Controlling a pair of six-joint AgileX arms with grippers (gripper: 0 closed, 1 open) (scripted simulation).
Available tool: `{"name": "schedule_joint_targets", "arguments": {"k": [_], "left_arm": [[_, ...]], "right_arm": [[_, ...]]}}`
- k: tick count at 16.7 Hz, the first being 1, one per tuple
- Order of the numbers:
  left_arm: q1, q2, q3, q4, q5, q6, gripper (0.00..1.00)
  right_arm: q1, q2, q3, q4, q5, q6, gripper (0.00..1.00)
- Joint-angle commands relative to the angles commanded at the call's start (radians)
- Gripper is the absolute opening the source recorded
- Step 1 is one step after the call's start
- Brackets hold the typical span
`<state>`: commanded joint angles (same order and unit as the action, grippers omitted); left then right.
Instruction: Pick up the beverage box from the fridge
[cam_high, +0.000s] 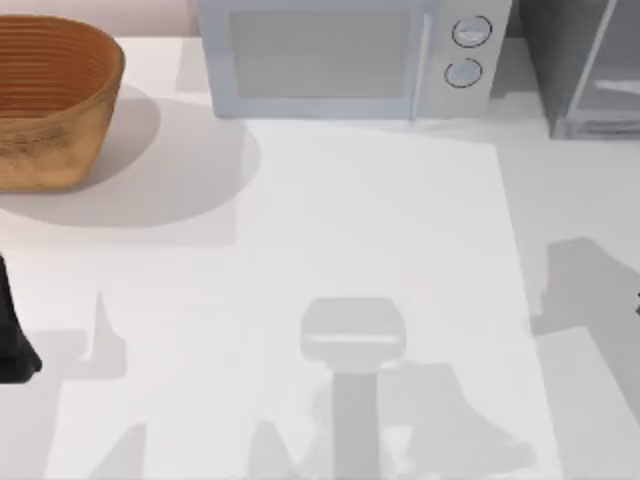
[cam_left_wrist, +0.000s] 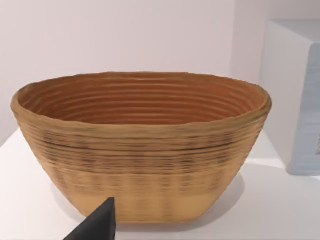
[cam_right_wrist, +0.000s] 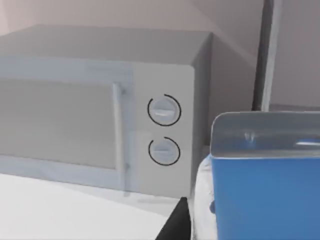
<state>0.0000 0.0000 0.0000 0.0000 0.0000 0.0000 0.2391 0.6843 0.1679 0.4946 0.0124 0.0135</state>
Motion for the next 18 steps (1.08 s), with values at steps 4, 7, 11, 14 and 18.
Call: {"name": "schedule_joint_targets", "arguments": {"k": [4,7,11,14,18], "left_arm": [[0.0,0.0,0.0,0.0,0.0,0.0,1.0],[0.0,0.0,0.0,0.0,0.0,0.0,1.0],[0.0,0.0,0.0,0.0,0.0,0.0,1.0],[0.0,0.0,0.0,0.0,0.0,0.0,1.0],[0.0,0.0,0.0,0.0,0.0,0.0,1.0]], "right_arm": [[0.063,0.177,0.047,0.133,0.005,0.001,0.0],[0.11,0.305,0.085,0.236,0.009,-0.001,0.0],[0.172,0.473,0.141,0.378,0.014,-0.008,0.0],[0.22,0.602,0.179,0.48,0.016,-0.007,0.0],[0.285,0.782,0.221,0.609,0.02,0.0,0.0]]}}
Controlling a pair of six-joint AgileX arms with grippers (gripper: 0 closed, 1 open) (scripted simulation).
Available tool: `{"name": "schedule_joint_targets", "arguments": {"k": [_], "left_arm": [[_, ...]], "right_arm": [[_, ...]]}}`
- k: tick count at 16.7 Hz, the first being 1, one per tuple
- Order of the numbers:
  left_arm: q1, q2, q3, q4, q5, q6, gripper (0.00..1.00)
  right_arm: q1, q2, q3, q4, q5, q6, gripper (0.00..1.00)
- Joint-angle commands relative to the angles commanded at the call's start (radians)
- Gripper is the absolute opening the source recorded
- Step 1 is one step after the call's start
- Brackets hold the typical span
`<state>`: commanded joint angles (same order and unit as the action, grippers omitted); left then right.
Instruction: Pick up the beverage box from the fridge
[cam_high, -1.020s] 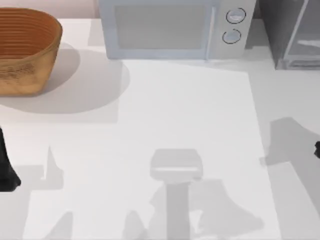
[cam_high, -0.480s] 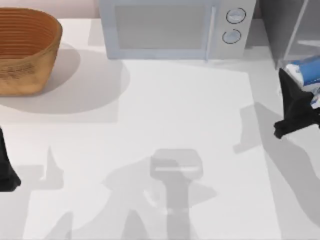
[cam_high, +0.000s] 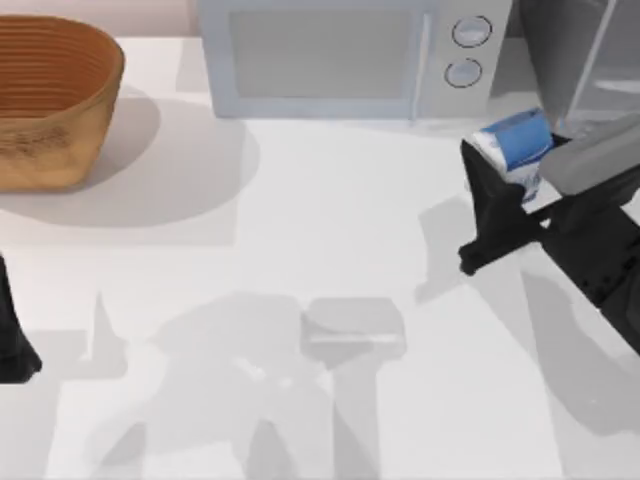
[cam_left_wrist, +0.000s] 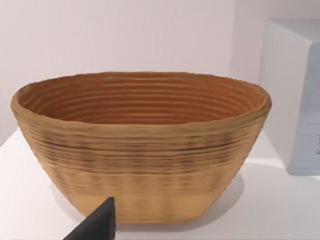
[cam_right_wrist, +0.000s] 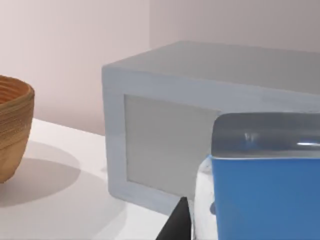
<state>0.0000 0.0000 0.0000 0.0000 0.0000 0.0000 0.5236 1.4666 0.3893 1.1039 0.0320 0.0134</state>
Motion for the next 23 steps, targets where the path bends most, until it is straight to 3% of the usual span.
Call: {"name": "schedule_joint_targets", "arguments": {"k": [16,23], "left_arm": [[0.0,0.0,0.0,0.0,0.0,0.0,1.0],[0.0,0.0,0.0,0.0,0.0,0.0,1.0]], "right_arm": [[0.249,0.703,0.175,0.513,0.016,0.003,0.0],[0.267,0.752,0.186,0.549,0.018,0.005,0.0]]}}
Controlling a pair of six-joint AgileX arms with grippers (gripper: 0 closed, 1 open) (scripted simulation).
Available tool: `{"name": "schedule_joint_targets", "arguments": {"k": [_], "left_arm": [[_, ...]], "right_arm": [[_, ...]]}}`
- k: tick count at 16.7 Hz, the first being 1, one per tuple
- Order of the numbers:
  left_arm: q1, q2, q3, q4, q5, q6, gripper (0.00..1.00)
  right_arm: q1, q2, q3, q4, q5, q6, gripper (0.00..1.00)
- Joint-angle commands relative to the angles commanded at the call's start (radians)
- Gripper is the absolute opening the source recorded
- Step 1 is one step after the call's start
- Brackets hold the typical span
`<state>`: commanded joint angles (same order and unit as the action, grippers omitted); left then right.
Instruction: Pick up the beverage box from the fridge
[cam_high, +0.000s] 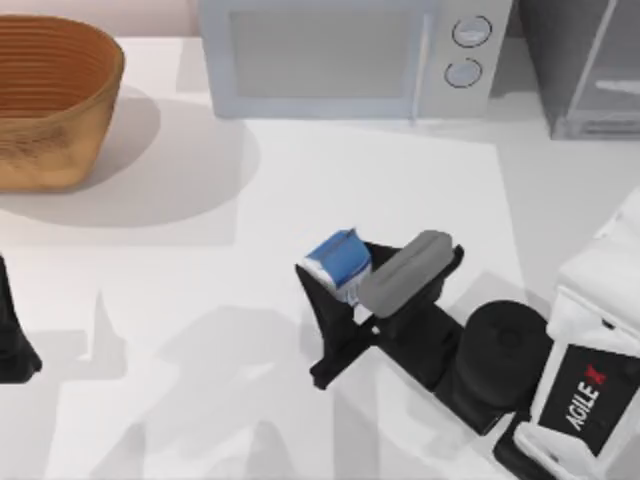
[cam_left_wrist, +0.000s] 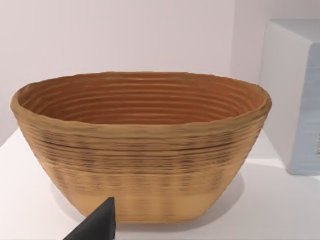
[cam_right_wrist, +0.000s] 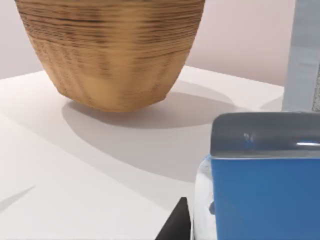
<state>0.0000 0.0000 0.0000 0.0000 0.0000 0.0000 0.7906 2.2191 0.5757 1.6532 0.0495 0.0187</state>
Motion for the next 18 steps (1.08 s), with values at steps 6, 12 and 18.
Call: {"name": "schedule_joint_targets", "arguments": {"k": [6,12,18], "left_arm": [[0.0,0.0,0.0,0.0,0.0,0.0,1.0],[0.0,0.0,0.0,0.0,0.0,0.0,1.0],[0.0,0.0,0.0,0.0,0.0,0.0,1.0]], "right_arm": [[-0.002,0.051,0.069,-0.037,-0.002,0.001,0.0],[-0.005,0.15,0.277,-0.123,-0.004,-0.001,0.0],[-0.005,0.155,0.282,-0.127,-0.004,-0.002,0.15]]}}
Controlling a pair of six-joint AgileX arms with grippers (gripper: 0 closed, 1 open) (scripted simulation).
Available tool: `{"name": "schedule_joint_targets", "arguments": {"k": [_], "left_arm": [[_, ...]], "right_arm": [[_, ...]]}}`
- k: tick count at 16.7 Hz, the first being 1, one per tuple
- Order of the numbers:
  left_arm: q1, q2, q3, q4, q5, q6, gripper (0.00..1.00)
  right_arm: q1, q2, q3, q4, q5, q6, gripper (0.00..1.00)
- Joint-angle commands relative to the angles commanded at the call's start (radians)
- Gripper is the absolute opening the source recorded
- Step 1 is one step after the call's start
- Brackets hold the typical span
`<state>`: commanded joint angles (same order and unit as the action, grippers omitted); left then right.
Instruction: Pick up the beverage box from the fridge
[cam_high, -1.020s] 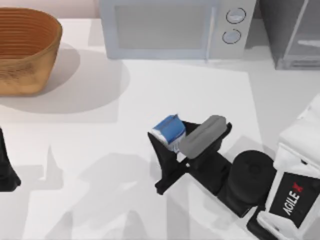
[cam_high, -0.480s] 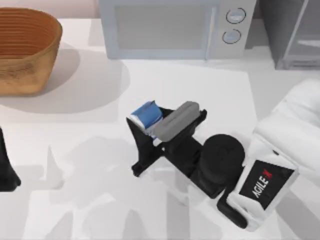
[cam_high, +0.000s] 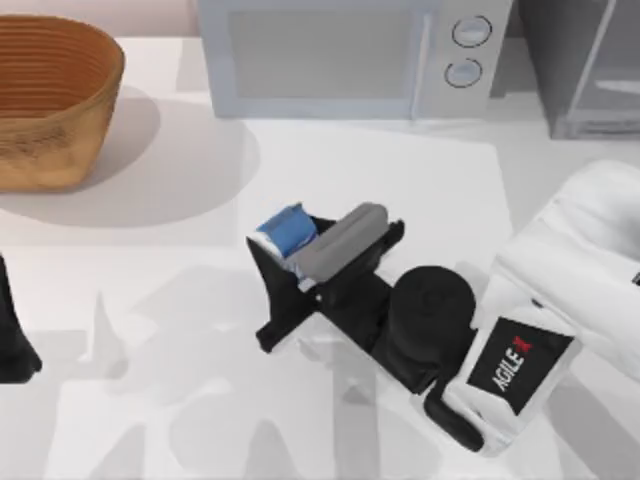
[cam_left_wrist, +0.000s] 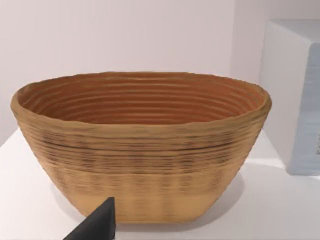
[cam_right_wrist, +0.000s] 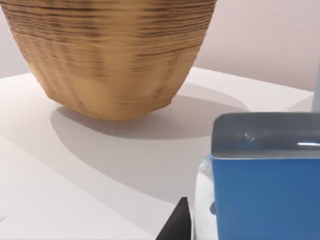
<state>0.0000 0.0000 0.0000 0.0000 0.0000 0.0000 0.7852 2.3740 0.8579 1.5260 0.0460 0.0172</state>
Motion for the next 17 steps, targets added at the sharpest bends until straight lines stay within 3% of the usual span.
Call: {"name": "schedule_joint_targets", "arguments": {"k": [11,17], "left_arm": [[0.0,0.0,0.0,0.0,0.0,0.0,1.0],[0.0,0.0,0.0,0.0,0.0,0.0,1.0]], "right_arm": [[0.0,0.0,0.0,0.0,0.0,0.0,0.98],[0.0,0.0,0.0,0.0,0.0,0.0,1.0]]}}
